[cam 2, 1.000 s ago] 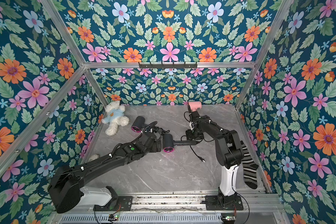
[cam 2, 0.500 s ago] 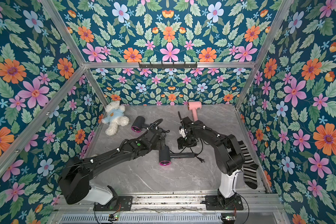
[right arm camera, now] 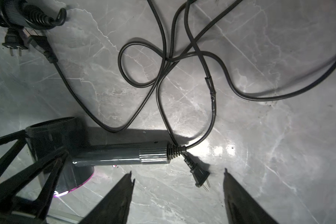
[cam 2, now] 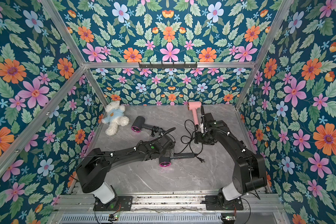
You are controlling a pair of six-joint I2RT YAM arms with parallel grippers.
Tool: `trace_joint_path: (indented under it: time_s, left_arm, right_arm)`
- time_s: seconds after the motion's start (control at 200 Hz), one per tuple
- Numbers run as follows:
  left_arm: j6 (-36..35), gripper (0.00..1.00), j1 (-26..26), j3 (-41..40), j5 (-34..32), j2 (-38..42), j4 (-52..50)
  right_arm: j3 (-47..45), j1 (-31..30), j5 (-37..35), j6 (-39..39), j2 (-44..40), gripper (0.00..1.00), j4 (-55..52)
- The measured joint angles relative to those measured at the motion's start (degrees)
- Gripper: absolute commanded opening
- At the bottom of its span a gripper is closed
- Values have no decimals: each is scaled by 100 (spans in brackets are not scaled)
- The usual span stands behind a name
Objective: Wrap the cord around the hair dryer
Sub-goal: Pick up the hair dryer from the center of the board.
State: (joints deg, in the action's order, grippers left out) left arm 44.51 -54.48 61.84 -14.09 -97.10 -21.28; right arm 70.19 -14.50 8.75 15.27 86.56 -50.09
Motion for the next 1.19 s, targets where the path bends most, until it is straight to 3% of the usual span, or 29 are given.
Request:
trace_joint_path:
  time_s: [0.255, 0.59, 0.81, 1.0, 1.195]
  left_arm:
    - [632, 99, -33, 269, -227, -509, -378]
    - [1106, 99, -44, 223, 76, -813, -258]
    - [949, 77, -11, 334, 98, -850, -426]
    - [546, 70, 146, 433, 201, -885, -575]
    - [-17, 41, 323, 774, 249, -1141, -826]
  right_arm:
    - [-219, 4, -107, 63, -247, 74, -20]
    - [-461, 4, -186, 81, -310, 74, 20]
    - [-472, 4, -315, 76, -350, 74, 26]
    - [-413, 4, -361, 57, -350, 74, 24]
    - [-387, 4, -396, 46, -396, 74, 22]
